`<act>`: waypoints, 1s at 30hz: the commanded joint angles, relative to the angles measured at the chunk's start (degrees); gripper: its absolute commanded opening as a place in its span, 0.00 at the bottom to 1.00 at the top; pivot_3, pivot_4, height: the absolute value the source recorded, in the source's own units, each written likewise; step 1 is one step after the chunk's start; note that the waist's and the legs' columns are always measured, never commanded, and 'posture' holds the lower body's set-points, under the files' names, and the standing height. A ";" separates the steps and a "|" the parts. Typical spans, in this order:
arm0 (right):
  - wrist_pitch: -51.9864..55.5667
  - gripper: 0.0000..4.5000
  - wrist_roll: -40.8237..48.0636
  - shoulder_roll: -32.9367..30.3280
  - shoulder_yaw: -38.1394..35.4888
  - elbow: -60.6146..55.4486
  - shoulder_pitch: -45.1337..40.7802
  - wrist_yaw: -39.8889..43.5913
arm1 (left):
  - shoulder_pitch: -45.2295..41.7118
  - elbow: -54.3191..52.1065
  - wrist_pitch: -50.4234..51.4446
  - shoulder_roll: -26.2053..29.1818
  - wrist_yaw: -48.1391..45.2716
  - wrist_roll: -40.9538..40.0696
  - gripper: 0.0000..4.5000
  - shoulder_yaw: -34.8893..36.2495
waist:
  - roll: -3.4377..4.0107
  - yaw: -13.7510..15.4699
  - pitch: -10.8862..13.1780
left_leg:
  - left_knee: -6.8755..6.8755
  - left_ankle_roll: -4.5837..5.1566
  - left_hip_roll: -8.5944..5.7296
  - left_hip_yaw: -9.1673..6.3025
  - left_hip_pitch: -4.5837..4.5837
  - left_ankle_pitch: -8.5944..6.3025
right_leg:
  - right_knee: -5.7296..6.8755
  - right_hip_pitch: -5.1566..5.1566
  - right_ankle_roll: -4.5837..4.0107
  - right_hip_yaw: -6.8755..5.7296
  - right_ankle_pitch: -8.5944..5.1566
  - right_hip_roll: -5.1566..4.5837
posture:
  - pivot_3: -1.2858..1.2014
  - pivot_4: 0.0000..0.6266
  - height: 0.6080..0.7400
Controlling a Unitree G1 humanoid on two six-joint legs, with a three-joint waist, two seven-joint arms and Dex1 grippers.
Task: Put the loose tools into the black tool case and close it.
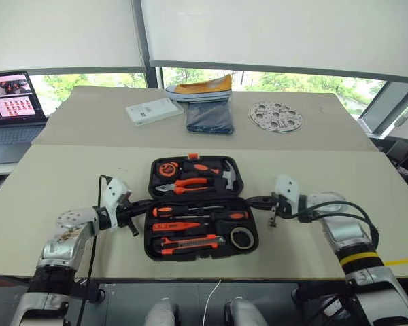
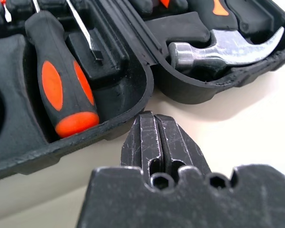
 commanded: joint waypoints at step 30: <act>67.64 0.99 20.48 -10.95 -4.17 -23.92 -10.92 -8.28 | -15.88 -7.72 48.98 16.93 0.09 -13.38 1.00 2.45 | -0.10 -0.88 0.22 | 0.13 -0.07 0.06 -0.17 0.16 0.15 | 0.12 0.10 0.01 0.00 0.01 0.10 | 0.52 0.24 1.00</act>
